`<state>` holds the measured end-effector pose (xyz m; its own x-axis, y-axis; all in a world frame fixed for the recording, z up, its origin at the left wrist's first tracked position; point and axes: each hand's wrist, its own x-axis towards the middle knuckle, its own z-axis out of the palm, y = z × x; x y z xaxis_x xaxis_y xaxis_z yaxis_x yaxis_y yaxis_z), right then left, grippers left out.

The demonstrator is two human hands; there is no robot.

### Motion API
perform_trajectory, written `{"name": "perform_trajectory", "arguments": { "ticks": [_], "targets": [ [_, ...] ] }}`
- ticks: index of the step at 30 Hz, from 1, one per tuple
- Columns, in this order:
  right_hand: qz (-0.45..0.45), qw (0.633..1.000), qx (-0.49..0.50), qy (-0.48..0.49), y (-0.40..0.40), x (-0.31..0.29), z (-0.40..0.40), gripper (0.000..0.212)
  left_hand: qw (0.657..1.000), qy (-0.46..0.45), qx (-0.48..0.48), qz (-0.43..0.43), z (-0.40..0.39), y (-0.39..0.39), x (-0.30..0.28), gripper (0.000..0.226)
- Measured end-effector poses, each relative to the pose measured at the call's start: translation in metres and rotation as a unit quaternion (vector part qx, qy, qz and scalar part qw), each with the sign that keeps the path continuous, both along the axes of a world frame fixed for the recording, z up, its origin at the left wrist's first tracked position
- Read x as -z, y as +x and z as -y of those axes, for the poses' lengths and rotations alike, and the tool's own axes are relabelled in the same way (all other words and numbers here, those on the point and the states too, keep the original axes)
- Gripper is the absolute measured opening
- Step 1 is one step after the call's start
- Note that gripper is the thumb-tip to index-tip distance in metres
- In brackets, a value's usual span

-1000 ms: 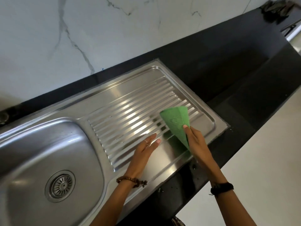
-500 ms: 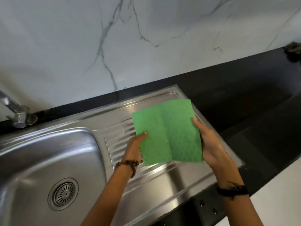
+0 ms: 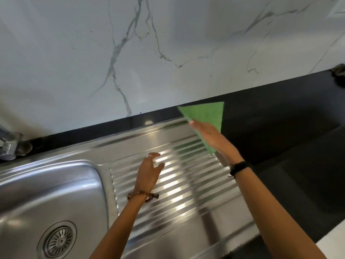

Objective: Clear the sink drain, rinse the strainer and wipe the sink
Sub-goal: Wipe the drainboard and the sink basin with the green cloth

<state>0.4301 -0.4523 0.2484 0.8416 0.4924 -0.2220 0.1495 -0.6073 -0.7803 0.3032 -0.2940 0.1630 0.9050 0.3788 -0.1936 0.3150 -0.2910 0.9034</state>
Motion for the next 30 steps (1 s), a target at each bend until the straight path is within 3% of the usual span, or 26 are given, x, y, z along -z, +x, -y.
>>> {"name": "perform_trajectory", "arguments": {
  "ticks": [2,6,8,12,15,18,22,30],
  "targets": [
    [-0.041,0.998,-0.011,-0.049,0.014,0.037,-0.005,0.060,0.989,0.137,0.034,-0.047,-0.008,-0.012,0.018,0.052],
    [0.095,0.980,0.048,-0.167,0.046,0.097,-0.007,0.066,0.943,0.304,0.086,-0.107,-0.023,-0.040,0.040,0.101],
    [0.137,0.963,0.047,-0.227,0.061,0.113,-0.010,0.072,0.933,0.332,0.083,-0.114,-0.031,-0.052,0.052,0.120],
    [0.192,0.928,-0.005,-0.318,0.081,0.137,-0.020,0.084,0.932,0.307,0.071,-0.176,-0.044,-0.061,0.060,0.133],
    [0.237,0.904,0.009,-0.356,0.086,0.153,-0.022,0.077,0.928,0.306,0.055,-0.207,-0.045,-0.060,0.061,0.136],
    [0.222,0.911,0.078,-0.339,0.090,0.156,-0.029,0.070,0.927,0.304,0.053,-0.212,-0.045,-0.059,0.064,0.135],
    [0.200,0.902,0.129,-0.360,0.087,0.157,-0.040,0.076,0.927,0.316,0.049,-0.196,-0.045,-0.061,0.072,0.130],
    [0.184,0.927,0.060,-0.322,0.032,0.157,-0.100,0.099,0.923,0.346,0.044,-0.164,-0.044,-0.063,0.077,0.113]
  ]
}}
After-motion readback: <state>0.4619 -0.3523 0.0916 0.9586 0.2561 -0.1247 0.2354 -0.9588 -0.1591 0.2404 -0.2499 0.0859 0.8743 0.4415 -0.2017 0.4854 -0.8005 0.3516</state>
